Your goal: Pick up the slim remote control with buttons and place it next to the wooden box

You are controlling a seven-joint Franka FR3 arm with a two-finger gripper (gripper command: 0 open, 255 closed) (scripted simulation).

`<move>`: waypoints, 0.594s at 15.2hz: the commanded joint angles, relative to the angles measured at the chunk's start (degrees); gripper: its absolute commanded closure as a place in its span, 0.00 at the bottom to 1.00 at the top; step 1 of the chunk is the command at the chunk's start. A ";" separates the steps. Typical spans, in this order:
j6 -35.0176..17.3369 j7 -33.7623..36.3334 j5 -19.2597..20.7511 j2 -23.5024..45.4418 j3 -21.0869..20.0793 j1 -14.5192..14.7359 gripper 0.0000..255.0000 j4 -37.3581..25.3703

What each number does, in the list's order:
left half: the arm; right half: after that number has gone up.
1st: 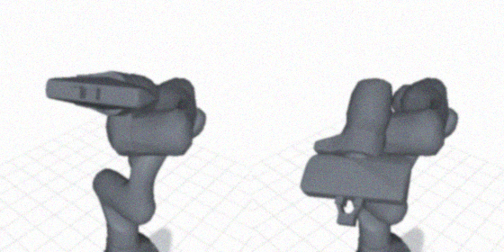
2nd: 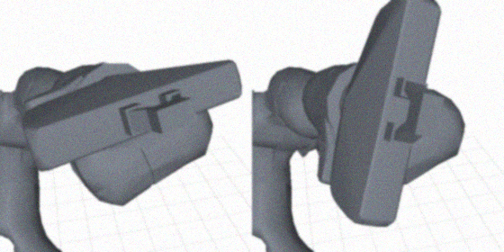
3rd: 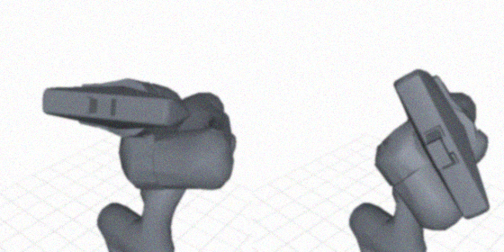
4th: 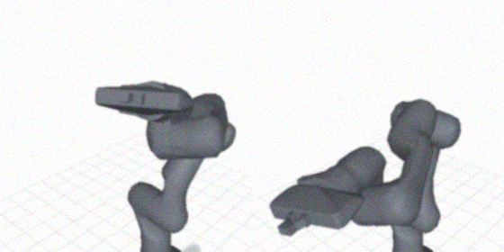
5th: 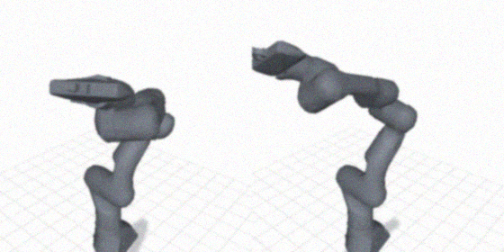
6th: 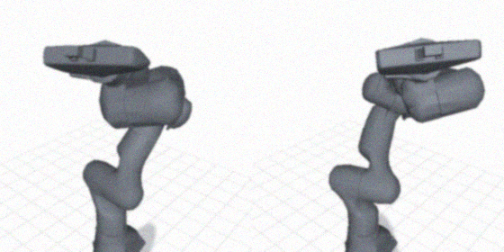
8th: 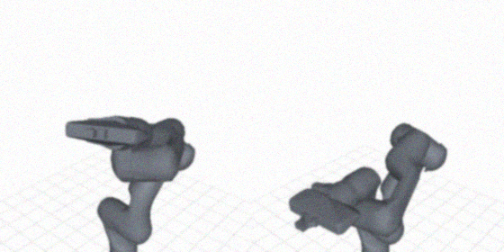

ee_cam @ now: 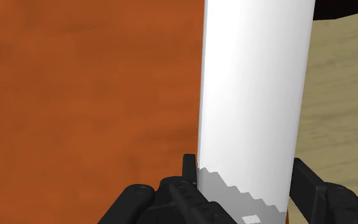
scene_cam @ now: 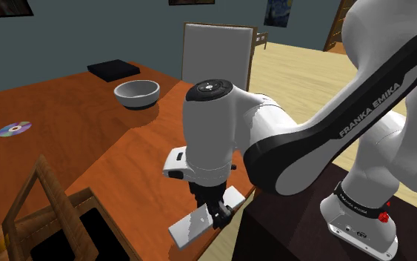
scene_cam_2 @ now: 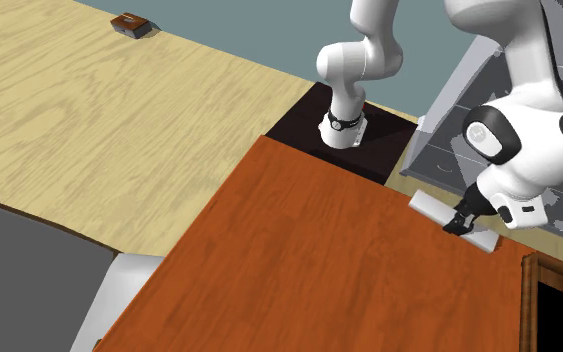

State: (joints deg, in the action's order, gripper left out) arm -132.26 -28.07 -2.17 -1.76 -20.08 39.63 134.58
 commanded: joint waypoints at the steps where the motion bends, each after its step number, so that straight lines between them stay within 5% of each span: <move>1: -0.54 0.12 0.20 0.46 -0.01 -0.01 1.00 0.04; 6: -0.54 0.13 0.21 0.47 -0.01 -0.01 1.00 0.03; 7: -0.54 0.13 0.21 0.47 -0.01 -0.01 0.00 0.03; 9: -0.54 0.13 0.21 0.47 -0.01 -0.01 0.00 0.03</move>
State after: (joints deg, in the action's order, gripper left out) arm -132.80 -27.94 -1.97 -1.29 -20.09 39.62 134.61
